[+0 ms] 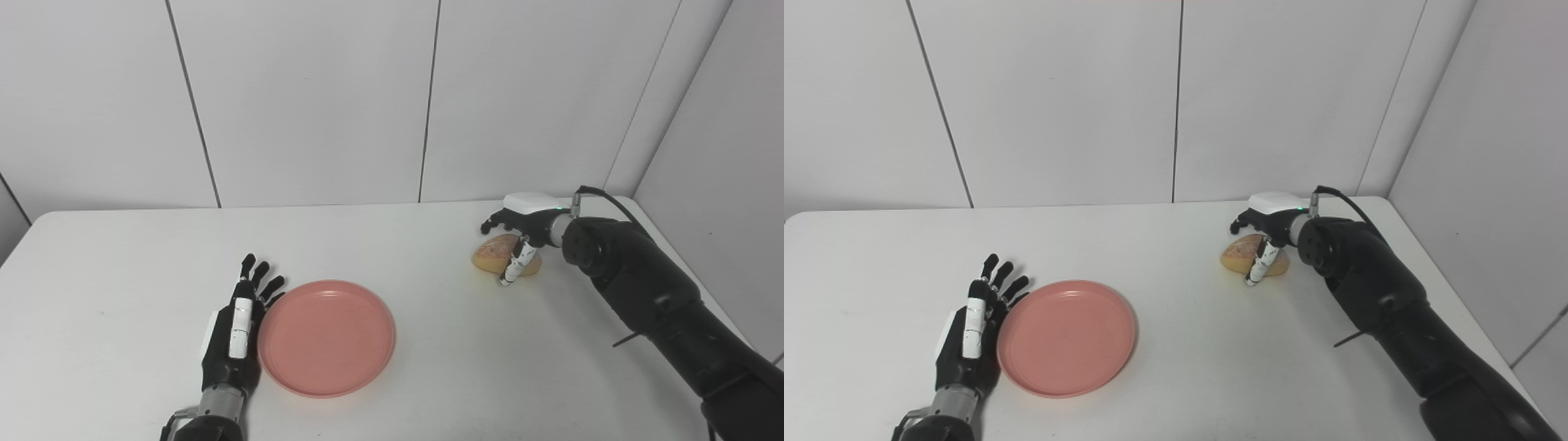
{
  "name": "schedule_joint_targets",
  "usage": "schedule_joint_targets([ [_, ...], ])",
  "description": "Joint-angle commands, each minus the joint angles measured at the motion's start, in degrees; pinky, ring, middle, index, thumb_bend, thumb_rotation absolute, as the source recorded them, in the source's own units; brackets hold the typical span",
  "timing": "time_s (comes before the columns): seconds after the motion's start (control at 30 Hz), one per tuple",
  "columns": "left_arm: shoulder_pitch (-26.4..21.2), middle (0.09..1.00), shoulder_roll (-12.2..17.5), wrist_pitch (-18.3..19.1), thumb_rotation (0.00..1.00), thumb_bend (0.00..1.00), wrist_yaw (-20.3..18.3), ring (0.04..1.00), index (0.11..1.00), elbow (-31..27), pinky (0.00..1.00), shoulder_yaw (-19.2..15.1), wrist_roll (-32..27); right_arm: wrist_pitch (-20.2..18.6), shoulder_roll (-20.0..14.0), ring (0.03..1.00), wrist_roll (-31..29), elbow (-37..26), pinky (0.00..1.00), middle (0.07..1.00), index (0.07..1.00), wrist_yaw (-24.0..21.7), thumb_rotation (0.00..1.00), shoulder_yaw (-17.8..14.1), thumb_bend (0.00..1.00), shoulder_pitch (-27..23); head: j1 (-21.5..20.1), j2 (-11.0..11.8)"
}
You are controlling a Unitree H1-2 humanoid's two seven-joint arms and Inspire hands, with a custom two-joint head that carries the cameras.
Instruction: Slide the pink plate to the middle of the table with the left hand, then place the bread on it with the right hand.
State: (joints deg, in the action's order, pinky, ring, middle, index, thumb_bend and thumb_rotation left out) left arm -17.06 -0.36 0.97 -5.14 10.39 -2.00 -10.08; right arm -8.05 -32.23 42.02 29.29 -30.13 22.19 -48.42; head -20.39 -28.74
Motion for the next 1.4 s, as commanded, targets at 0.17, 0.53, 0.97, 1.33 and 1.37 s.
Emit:
schedule_joint_targets([
  [0.17, 1.4, 0.974, -0.6, 2.1, 0.9, 0.95, -0.4, 0.883, 1.0, -0.1, 0.84, 0.5, -0.5, 1.2, -1.2, 0.773, -1.5, -0.2, 0.65, 0.814, 0.769, 2.0, 0.13, -0.7, 1.0, -2.4, 0.2, -0.6],
  [0.53, 1.5, 0.971, -0.6, 2.6, 0.9, 0.95, -0.3, 0.876, 1.0, -0.6, 0.8, 0.8, -0.3, 4.4, -1.0, 0.59, -1.3, 1.1, 0.54, 0.648, 0.705, 5.7, 0.02, 0.3, 0.86, -2.3, 0.4, -0.8],
  [0.97, 1.6, 0.971, -0.4, 3.1, 0.91, 0.95, -0.5, 0.875, 1.0, -1.0, 0.78, 0.7, -0.4, 7.3, -1.7, 0.42, 0.1, 2.0, 0.36, 0.486, 0.512, 9.4, 0.0, 1.5, 0.52, -1.9, 0.4, -1.4],
  [1.33, 1.4, 0.974, -0.5, 3.4, 0.91, 0.93, -0.6, 0.871, 1.0, -0.8, 0.77, 0.4, -0.6, 7.9, -2.3, 0.426, -0.2, 1.6, 0.36, 0.492, 0.504, 8.9, 0.0, 1.7, 0.52, -1.8, 0.3, -1.6],
  [1.37, 1.4, 0.972, -0.5, 3.5, 0.91, 0.93, -0.6, 0.873, 1.0, -0.8, 0.77, 0.4, -0.6, 7.9, -2.4, 0.425, -0.2, 1.5, 0.36, 0.492, 0.505, 8.8, 0.0, 1.7, 0.52, -1.8, 0.3, -1.6],
])
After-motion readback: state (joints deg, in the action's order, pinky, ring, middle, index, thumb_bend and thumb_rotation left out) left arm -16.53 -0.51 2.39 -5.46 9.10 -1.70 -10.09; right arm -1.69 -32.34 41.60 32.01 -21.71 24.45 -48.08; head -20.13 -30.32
